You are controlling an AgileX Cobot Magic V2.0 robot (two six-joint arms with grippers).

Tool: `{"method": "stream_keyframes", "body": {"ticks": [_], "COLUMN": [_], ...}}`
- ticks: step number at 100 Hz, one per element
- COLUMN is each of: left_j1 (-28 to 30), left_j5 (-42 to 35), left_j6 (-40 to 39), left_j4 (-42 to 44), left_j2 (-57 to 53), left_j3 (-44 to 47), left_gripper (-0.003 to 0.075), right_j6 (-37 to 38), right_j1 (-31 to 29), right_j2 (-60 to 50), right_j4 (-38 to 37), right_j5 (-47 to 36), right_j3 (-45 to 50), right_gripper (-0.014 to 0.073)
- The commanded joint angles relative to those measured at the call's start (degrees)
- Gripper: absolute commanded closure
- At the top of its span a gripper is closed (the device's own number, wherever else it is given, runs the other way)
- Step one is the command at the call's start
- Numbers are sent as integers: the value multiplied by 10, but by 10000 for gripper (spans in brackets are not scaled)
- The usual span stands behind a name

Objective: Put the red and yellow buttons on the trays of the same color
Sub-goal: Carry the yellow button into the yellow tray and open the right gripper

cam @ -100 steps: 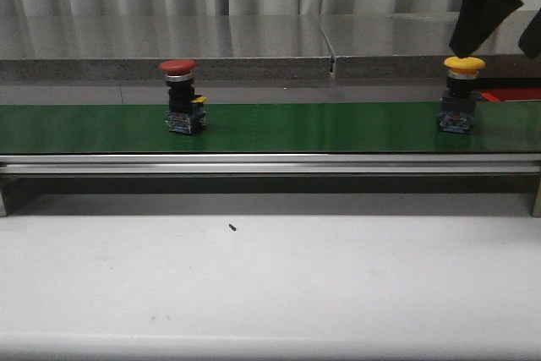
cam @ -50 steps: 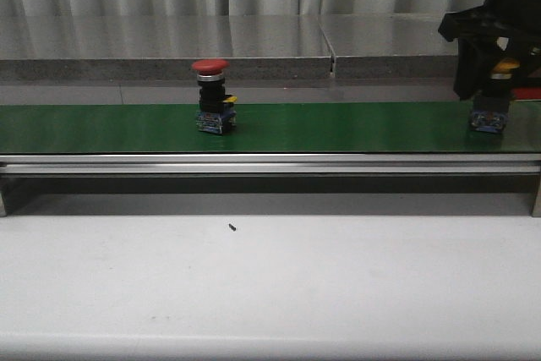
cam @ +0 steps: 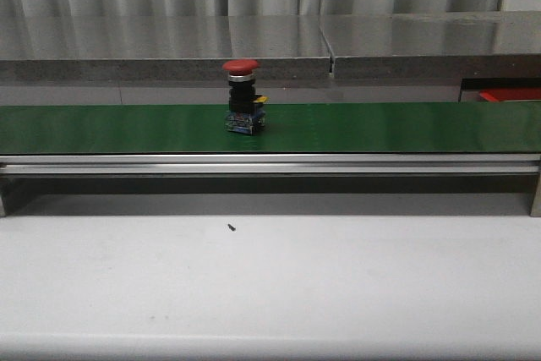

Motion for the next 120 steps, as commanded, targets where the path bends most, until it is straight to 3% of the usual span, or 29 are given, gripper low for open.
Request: {"method": "stream_keyframes", "body": {"ticks": [1,18,32,70,120], "left_j1": [-5,-5,-5,-5,-5], "left_j5": [-41,-41,-41,-41,-41], "left_j6": [0,0,0,0,0], "left_j4": [-16,-16,-16,-16,-16], "left_j2": [3,3,3,3,3], "left_j3": [-15,-15,-15,-15,-15], "left_gripper": [739,739,739,739,739], "right_j6": [13,42,45,31,27], "right_j1": [-52,-149,-186,-181,-180], "right_j2": [-32,-29,-18,62,119], "right_j4": [-5,-3,10,13,13], "right_j5": [-6,-24,-77,-148,-159], "right_j3": [-17,9,45,66,69], "right_gripper": [376,377,377,377,374]}}
